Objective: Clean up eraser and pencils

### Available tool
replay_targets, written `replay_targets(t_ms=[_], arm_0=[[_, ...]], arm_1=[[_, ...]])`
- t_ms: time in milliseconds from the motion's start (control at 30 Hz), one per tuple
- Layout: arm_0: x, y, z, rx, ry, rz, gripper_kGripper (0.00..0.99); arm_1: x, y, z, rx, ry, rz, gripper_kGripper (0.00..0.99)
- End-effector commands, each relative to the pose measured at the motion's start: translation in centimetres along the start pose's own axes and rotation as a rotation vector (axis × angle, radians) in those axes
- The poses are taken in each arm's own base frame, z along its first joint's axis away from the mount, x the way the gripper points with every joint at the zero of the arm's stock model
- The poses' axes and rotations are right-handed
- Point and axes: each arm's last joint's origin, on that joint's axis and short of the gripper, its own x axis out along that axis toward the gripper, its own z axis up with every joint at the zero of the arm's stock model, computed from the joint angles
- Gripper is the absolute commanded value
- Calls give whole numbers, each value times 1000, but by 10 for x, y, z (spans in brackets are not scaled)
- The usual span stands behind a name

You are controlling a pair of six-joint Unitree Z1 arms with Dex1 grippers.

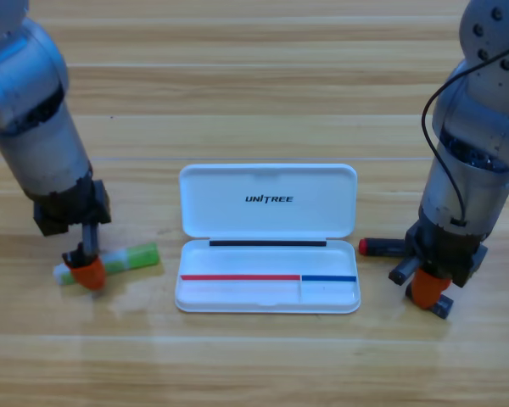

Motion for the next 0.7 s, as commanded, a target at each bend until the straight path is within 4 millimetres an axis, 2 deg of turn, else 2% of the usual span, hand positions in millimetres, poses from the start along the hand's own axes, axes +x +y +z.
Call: replay_targets(t_ms=[33,133,267,367,467,533,633,667,700], arm_0=[[31,-12,12,19,51,-36,945],[37,-13,15,19,54,-39,945],[44,-12,18,14,53,-40,945],[47,-11,18,14,56,-40,945],[48,-11,20,14,51,-36,854],[47,-10,20,12,44,-33,735],[45,-10,20,23,37,-27,483],[44,-9,21,31,34,-25,362],[43,-9,21,41,29,-24,199]], arm_1=[[4,-9,-9,-35,101,11,0],[-20,-3,-14,-107,78,12,0],[-42,10,-11,-318,39,25,0],[-49,23,0,-451,5,32,0],[-50,36,15,-544,-12,29,0],[-51,45,25,-583,-23,25,0],[-53,57,38,-637,-50,15,0],[-53,61,41,-652,-53,14,0],[-53,64,45,-669,-59,13,0]])
